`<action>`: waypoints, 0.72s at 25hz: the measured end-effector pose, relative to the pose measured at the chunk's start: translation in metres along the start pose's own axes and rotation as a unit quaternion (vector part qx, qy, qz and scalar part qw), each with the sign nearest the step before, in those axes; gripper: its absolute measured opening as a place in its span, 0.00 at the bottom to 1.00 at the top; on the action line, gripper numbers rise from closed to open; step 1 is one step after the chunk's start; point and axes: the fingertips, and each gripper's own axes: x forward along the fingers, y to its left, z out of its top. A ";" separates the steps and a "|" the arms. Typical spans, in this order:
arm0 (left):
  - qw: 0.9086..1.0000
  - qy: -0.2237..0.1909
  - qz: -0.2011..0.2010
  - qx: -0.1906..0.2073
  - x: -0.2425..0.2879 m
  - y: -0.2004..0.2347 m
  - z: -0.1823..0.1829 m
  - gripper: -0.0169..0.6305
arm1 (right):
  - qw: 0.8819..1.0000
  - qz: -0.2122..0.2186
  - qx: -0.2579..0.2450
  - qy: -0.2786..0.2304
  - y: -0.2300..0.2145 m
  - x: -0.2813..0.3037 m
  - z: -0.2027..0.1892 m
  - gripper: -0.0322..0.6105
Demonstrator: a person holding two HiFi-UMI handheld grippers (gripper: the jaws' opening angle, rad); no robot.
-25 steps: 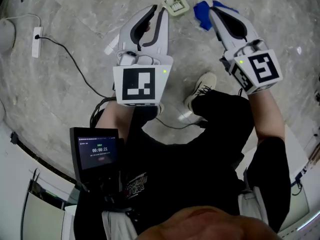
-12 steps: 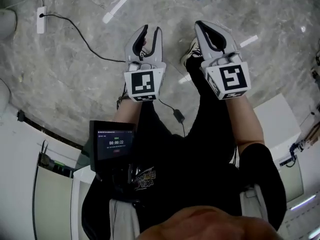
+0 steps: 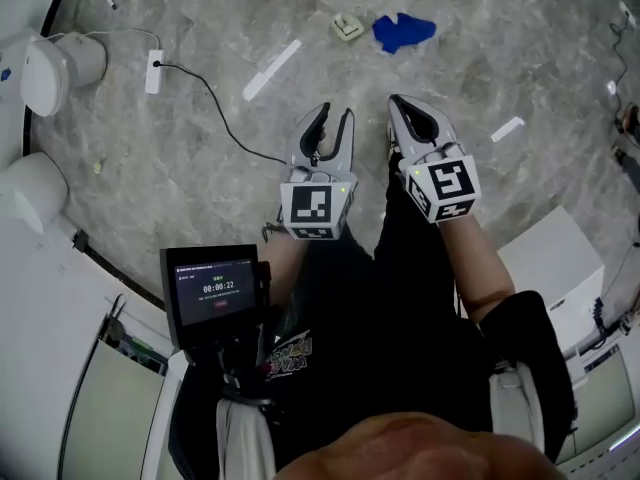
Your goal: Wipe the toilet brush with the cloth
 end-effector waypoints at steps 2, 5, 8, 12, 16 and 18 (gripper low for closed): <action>1.000 -0.012 -0.010 0.003 -0.027 -0.012 0.035 0.21 | 1.000 -0.005 -0.007 -0.008 0.016 -0.027 0.029 0.05; 0.999 -0.025 -0.024 0.021 -0.077 -0.026 0.079 0.21 | 0.999 -0.014 -0.019 -0.025 0.050 -0.067 0.072 0.05; 0.998 -0.031 -0.029 0.035 -0.087 -0.040 0.093 0.23 | 0.999 -0.013 -0.027 -0.037 0.057 -0.084 0.086 0.05; 0.996 -0.049 -0.029 0.064 -0.074 -0.043 0.114 0.23 | 0.998 -0.007 -0.031 -0.055 0.050 -0.078 0.101 0.05; 0.993 -0.075 -0.024 0.086 -0.130 -0.045 0.153 0.23 | 0.994 0.006 -0.057 -0.097 0.098 -0.118 0.148 0.05; 0.993 -0.082 -0.021 0.085 -0.149 -0.047 0.166 0.23 | 0.992 0.013 -0.058 -0.116 0.112 -0.135 0.169 0.05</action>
